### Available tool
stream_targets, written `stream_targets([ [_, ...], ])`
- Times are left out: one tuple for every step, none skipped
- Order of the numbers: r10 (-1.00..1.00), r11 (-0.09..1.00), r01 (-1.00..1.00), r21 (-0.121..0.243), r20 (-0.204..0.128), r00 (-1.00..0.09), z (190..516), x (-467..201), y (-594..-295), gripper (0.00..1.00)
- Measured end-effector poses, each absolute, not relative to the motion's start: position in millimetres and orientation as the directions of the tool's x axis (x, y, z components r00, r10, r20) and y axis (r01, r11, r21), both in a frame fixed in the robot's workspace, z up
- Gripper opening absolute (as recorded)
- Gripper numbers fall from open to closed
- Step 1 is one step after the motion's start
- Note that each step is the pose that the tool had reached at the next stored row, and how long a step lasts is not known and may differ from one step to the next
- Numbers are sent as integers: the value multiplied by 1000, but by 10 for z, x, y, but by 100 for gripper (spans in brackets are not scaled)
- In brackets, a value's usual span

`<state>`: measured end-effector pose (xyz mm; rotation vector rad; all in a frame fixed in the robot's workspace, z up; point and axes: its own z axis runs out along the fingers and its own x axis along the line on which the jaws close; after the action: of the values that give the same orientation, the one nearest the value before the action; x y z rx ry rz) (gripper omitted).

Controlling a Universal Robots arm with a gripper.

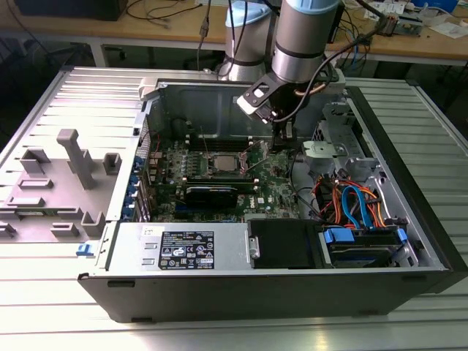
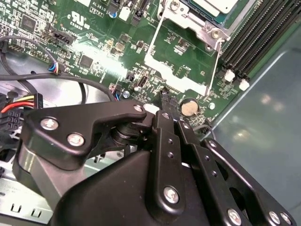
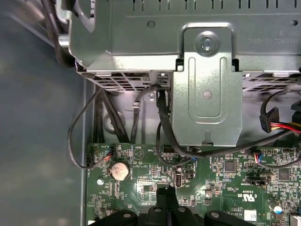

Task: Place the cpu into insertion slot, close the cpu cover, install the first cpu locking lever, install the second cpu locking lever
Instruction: 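Close the cpu cover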

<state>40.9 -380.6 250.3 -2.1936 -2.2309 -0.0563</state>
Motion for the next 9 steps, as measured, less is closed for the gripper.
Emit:
stream_targets([
  [999,16,1000,17,34,-17,2496,408,-3812,11],
  [999,16,1000,17,34,-17,2489,408,-3816,11],
  [999,16,1000,17,34,-17,2488,408,-3817,11],
  [999,16,1000,17,34,-17,2488,408,-3817,11],
  [999,16,1000,17,34,-17,2488,408,-3817,11],
  [999,17,1000,17,34,-17,2483,408,-3817,11],
  [999,17,1000,17,34,-17,2479,408,-3817,11],
  [999,17,1000,17,34,-17,2479,408,-3817,11],
  [999,17,1000,17,34,-17,2479,406,-3817,11],
])
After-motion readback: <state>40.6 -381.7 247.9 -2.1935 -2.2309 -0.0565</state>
